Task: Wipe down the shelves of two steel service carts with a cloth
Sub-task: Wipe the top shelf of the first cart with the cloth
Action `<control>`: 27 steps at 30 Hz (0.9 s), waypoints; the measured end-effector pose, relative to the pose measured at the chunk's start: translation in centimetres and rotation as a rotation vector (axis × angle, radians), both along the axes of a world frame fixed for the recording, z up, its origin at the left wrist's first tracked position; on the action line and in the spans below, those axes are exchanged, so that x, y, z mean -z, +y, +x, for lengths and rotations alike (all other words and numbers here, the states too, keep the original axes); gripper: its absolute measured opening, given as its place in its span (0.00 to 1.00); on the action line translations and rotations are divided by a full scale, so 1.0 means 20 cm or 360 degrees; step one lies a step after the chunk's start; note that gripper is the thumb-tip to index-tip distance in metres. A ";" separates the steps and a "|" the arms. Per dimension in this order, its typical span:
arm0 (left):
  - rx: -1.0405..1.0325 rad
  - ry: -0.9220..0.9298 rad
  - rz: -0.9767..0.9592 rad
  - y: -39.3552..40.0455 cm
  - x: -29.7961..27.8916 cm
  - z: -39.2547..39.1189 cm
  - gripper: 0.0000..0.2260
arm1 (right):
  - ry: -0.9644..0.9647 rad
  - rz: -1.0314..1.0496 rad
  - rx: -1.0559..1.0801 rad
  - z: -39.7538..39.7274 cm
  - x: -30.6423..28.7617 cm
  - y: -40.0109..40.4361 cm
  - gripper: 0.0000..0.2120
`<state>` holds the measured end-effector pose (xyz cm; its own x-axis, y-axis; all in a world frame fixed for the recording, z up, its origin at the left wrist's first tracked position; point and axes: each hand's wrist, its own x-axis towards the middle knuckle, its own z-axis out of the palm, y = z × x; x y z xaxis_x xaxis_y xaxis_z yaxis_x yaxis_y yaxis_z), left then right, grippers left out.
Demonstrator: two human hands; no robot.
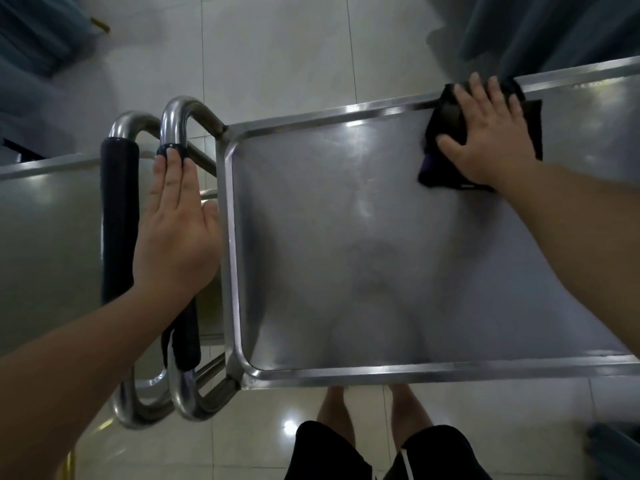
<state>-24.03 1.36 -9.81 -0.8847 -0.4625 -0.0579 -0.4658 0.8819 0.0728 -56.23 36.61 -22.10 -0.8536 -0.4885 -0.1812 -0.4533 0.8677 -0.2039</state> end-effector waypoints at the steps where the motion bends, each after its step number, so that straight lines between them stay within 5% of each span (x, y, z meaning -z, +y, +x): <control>1: -0.0006 0.0005 0.0016 0.00 -0.01 0.00 0.30 | 0.0007 -0.0008 0.0005 0.05 0.00 0.03 0.42; 13: -0.0003 0.0036 0.0078 0.02 -0.02 -0.02 0.28 | -0.0045 0.0234 0.0011 1.36 -0.02 0.73 0.44; 18: 0.0018 0.0059 0.0106 0.00 0.00 -0.01 0.28 | -0.0042 0.0169 0.0508 1.74 0.04 0.25 0.46; 23: 0.0031 0.0120 0.0143 -0.01 0.01 -0.01 0.29 | -0.0079 -0.0046 0.0220 2.07 0.06 -0.41 0.49; 27: 0.0032 0.0122 0.0162 -0.02 0.01 -0.01 0.29 | -0.0190 -0.0226 -0.0303 2.24 0.02 -0.80 0.40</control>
<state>-24.18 0.87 -9.94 -0.8974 -0.4398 -0.0353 -0.4377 0.8773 0.1970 -11.49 20.53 -22.48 -0.7205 -0.6660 -0.1930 -0.5712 0.7279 -0.3795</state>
